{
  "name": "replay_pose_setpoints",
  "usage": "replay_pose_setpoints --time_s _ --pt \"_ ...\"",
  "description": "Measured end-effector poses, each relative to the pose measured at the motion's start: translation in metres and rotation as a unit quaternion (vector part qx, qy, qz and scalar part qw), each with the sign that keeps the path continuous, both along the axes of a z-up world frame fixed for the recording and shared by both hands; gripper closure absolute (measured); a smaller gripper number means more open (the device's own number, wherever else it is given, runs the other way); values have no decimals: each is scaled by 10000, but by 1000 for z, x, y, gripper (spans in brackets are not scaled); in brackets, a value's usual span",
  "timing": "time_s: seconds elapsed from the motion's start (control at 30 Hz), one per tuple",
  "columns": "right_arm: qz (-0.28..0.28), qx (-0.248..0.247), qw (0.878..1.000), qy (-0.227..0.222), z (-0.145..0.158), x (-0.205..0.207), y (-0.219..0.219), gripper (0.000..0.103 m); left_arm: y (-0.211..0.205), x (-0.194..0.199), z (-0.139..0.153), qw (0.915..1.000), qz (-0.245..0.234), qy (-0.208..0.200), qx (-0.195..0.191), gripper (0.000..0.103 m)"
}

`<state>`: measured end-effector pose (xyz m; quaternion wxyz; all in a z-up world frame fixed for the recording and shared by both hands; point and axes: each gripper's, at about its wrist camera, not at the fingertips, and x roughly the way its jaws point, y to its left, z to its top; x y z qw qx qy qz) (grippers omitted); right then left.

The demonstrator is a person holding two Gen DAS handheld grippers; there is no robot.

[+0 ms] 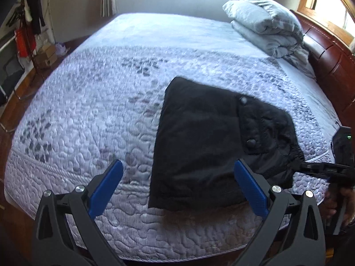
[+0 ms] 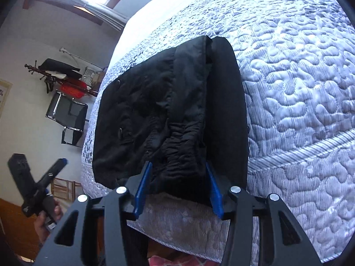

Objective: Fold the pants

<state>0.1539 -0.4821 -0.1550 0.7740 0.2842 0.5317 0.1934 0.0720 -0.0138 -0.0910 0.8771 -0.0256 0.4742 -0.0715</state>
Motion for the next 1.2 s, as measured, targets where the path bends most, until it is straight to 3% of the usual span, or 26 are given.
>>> replay_pose_setpoints --time_s 0.17,0.4,0.5,0.57,0.63,0.73,0.77,0.83,0.87,0.93,0.97,1.2 --pt "-128 -1 9999 -94 8 -13 -12 54 19 7 -23 9988 95 377 -298 3" --pt "-401 52 9990 -175 17 -9 -36 47 47 30 -41 9867 -143 762 -1432 3" --pt "-414 81 9989 -200 20 0 -45 38 56 48 -51 9719 -357 955 -2120 3" --pt "-322 154 9992 -194 19 8 -47 37 60 64 -63 9546 -591 1193 -2664 3" --pt "-244 331 9990 -144 15 17 -51 33 63 80 -78 9293 -891 1466 -3272 3" --pt "-56 715 9974 -61 4 29 -55 28 66 101 -99 9066 -1047 1876 -3631 3" --pt "-40 809 9967 9 -1 34 -57 28 67 107 -106 9019 -1078 1963 -3694 3" --pt "-45 930 9956 131 -10 42 -61 28 69 115 -119 9015 -1003 2106 -3646 3" --pt "-71 965 9951 190 -15 46 -63 28 70 119 -126 8950 -1023 2208 -3738 3" --pt "-41 1121 9932 317 -26 52 -66 28 68 124 -137 8743 -1145 2426 -4046 3" --pt "-4 1225 9917 389 -32 56 -67 28 66 126 -141 8697 -1178 2509 -4083 3" --pt "188 1504 9866 600 -57 74 -62 22 38 138 -159 8561 -1610 2933 -3939 3"
